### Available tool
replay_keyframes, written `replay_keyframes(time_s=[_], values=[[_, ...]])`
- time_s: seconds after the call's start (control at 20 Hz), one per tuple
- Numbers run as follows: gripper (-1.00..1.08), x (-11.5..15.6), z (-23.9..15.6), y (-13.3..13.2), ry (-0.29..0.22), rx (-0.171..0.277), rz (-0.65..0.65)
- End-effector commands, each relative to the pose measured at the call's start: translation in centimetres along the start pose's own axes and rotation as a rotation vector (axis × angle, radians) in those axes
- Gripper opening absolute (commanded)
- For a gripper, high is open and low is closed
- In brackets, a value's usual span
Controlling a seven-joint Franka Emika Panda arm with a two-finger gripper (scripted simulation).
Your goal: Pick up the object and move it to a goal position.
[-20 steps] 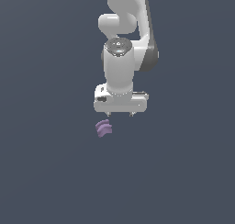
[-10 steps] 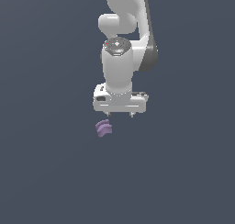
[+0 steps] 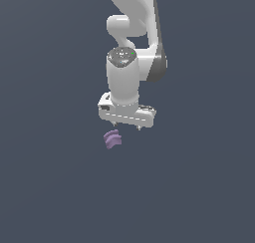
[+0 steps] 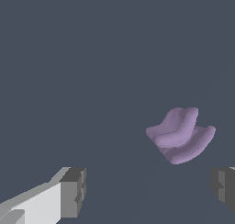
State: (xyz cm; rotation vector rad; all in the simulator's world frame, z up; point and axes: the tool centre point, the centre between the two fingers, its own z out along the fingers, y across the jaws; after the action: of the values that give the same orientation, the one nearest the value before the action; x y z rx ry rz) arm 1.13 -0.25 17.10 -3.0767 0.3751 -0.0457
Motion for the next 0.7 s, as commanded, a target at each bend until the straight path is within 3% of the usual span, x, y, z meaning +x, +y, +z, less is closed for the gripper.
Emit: replay_keyframes(time_s=[0.0,0.65], values=[[1.00,0.0,0.5,0.5,-0.003,-0.002,0.068],[1.00,0.2,3.4,3.8,-0.011,-0.021,0.474]])
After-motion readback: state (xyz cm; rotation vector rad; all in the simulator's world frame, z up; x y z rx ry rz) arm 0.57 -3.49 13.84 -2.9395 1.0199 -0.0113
